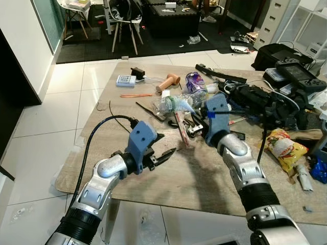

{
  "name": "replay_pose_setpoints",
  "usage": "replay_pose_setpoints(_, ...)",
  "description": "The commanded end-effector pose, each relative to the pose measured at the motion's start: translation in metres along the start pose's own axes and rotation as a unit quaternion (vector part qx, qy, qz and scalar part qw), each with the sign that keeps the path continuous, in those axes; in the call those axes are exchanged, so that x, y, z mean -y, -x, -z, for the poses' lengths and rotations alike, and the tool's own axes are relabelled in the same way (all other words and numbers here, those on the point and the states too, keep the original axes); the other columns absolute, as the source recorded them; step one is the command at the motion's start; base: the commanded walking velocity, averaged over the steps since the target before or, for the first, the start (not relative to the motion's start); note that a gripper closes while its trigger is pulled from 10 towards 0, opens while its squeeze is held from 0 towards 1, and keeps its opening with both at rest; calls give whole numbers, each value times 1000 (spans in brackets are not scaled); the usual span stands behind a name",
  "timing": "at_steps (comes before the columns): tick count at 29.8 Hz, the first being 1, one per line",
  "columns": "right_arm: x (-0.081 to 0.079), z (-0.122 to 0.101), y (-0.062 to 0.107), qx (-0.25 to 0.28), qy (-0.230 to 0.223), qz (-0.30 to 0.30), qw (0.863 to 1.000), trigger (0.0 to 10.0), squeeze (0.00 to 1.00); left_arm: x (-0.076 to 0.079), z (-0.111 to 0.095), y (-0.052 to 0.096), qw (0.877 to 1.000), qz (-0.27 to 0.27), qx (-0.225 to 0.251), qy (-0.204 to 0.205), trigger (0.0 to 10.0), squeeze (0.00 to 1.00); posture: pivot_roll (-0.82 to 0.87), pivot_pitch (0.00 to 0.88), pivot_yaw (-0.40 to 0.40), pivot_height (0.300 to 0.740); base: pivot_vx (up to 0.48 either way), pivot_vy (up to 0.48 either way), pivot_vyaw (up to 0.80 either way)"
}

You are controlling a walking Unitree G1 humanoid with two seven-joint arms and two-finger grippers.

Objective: Picking trash to rubbish bin

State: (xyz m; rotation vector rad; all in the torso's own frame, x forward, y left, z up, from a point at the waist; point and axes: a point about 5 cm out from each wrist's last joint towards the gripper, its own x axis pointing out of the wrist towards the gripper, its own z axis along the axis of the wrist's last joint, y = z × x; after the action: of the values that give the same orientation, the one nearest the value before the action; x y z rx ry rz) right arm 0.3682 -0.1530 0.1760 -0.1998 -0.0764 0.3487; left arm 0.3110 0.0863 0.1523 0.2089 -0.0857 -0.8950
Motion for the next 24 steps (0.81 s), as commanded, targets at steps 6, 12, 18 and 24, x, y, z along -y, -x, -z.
replay_pose_setpoints(6,-3,-4,5,-1,-7,4,1000,10000,0,-4,0,1,1000,-5,0,-5,10000,0,-99,84,6,740,0,0,0)
replay_pose_setpoints(12,-5,-10,5,28,-7,5,1000,0,0,-10,-1,0,999,-42,6,-12,10000,0,-99,86,5,740,0,0,0)
replay_pose_setpoints(18,-8,-16,7,44,-3,10,999,9922,0,-15,-4,1,998,-60,17,-5,10000,0,-96,87,4,740,0,0,0)
replay_pose_setpoints(24,-7,-22,7,65,1,24,998,10000,0,-18,-6,1,997,-75,24,-9,10000,0,-95,88,6,740,0,0,0)
